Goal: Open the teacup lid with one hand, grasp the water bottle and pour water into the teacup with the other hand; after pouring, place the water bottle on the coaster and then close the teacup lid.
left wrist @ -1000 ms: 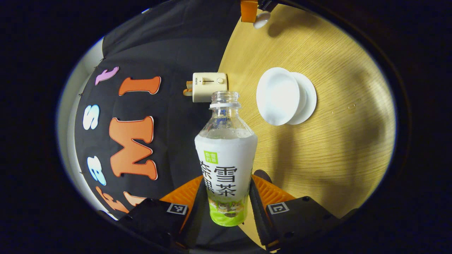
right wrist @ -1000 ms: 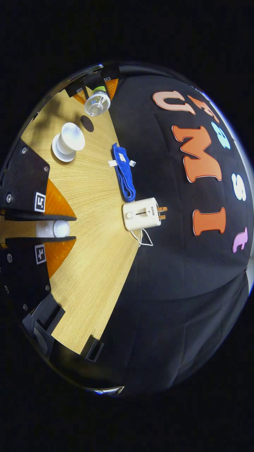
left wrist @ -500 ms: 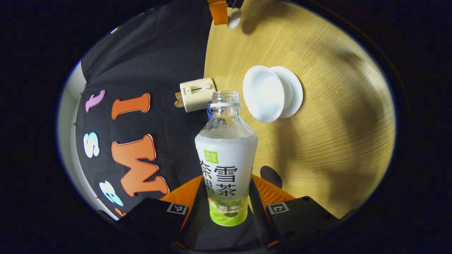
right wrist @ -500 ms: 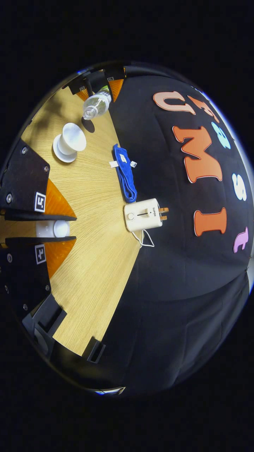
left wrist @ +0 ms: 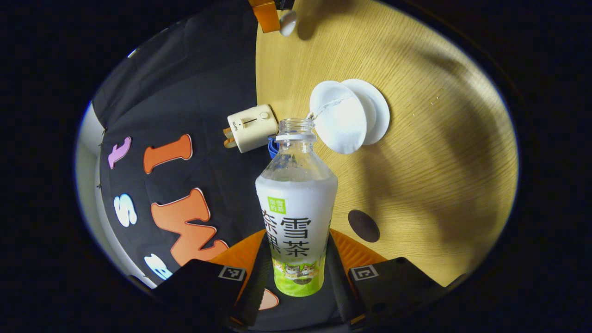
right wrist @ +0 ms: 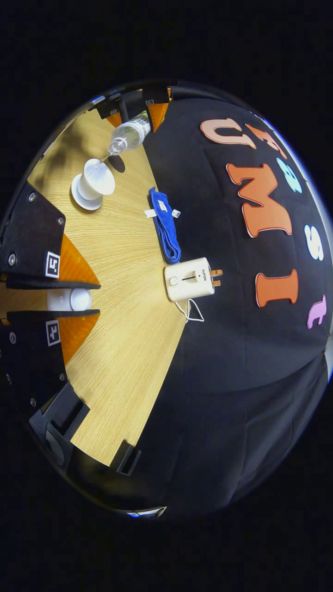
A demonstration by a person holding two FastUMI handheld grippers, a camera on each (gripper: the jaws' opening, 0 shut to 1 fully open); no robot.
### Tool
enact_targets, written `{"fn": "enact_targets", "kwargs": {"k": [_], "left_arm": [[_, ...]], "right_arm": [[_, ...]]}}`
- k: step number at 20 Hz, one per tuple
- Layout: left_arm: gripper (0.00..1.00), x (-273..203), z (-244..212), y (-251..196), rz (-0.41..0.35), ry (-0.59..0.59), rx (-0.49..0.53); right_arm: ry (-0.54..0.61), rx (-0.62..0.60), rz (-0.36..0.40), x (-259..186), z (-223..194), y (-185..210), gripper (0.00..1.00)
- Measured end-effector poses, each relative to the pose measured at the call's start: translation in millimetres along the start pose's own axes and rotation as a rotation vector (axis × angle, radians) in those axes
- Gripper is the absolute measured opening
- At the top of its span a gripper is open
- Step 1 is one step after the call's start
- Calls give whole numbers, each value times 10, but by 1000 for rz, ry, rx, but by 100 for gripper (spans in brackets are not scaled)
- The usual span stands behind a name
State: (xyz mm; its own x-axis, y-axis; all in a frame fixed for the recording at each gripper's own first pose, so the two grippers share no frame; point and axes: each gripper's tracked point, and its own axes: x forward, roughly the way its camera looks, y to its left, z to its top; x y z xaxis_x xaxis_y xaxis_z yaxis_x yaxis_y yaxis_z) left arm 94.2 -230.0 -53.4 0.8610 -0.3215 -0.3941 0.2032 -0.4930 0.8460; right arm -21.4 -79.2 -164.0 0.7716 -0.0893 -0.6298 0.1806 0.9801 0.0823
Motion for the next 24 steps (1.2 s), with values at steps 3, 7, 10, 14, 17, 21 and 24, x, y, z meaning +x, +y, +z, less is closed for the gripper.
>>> {"fn": "enact_targets", "kwargs": {"k": [3,7,10,14,17,21,24], "left_arm": [[65,30,34,60,3,-1,37],[65,14,37,53,-10,-7,84],[67,15,47,54,-11,-7,116],[65,-2,54,76,-6,-5,148],[65,-12,59,85,-5,-10,169],[68,0,57,92,-6,-13,188],[67,1,71,95,-2,-17,193]], "right_arm": [[1,1,0,4,-11,-2,19],[1,3,-1,4,-12,-6,18],[3,0,1,14,-17,5,19],[8,-5,3,17,-30,24,19],[9,-6,4,27,-33,30,19],[11,-6,3,31,-34,30,19],[14,-10,4,41,-33,46,14]]}}
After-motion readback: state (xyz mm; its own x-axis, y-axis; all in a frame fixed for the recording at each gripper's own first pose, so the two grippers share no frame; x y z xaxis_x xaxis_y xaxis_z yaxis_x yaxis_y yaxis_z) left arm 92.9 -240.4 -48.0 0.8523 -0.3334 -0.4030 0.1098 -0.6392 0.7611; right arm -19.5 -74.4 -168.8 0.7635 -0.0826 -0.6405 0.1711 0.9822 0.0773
